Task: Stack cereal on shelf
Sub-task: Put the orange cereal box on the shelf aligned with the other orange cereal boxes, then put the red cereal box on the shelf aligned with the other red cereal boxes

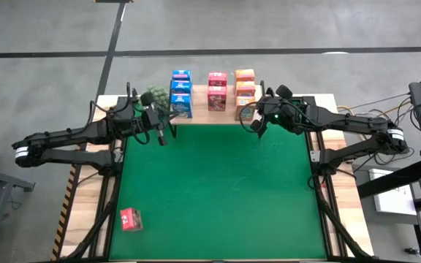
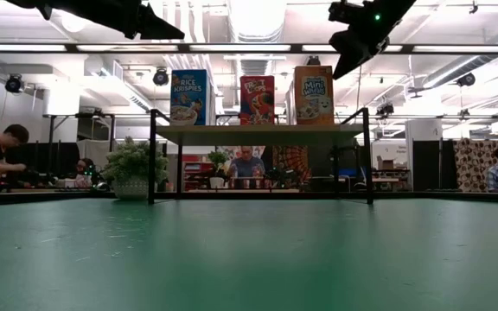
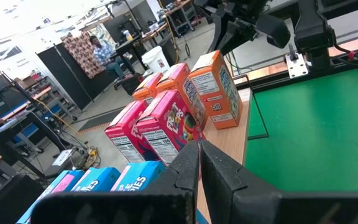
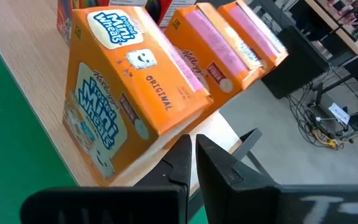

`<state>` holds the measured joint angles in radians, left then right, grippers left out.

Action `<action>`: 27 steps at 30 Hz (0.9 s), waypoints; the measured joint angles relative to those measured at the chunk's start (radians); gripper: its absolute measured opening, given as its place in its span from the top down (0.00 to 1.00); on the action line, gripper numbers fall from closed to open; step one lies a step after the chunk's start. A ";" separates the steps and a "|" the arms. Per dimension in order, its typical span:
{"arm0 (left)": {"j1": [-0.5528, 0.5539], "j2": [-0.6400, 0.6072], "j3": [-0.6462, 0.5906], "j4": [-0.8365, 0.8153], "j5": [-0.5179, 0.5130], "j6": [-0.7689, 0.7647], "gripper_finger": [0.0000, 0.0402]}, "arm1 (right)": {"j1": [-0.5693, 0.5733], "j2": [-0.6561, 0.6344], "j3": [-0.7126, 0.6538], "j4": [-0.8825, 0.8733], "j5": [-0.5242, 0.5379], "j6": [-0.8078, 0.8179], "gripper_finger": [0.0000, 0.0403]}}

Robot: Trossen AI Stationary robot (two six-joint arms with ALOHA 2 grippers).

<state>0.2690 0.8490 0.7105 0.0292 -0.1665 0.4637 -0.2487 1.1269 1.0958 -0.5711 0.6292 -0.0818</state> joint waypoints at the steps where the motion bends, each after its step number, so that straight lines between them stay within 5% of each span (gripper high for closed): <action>1: 0.000 0.000 0.000 0.000 0.000 0.000 1.00 | 0.000 -0.004 0.004 -0.004 0.000 -0.006 0.97; 16: -0.026 0.001 0.007 -0.024 -0.007 -0.253 1.00 | 0.158 -0.110 -0.060 0.154 0.002 -0.129 0.97; 22: -0.097 0.047 0.158 -0.149 -0.008 -0.409 1.00 | 0.207 -0.148 -0.179 0.432 -0.006 -0.311 0.97; 27: -0.152 0.133 0.358 -0.406 -0.005 -0.551 1.00 | 0.207 -0.184 -0.284 0.654 -0.143 -0.432 0.97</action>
<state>0.1168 0.9817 1.0683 -0.3770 -0.1719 -0.0876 -0.0418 0.9434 0.8114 0.0827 0.4861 -0.5135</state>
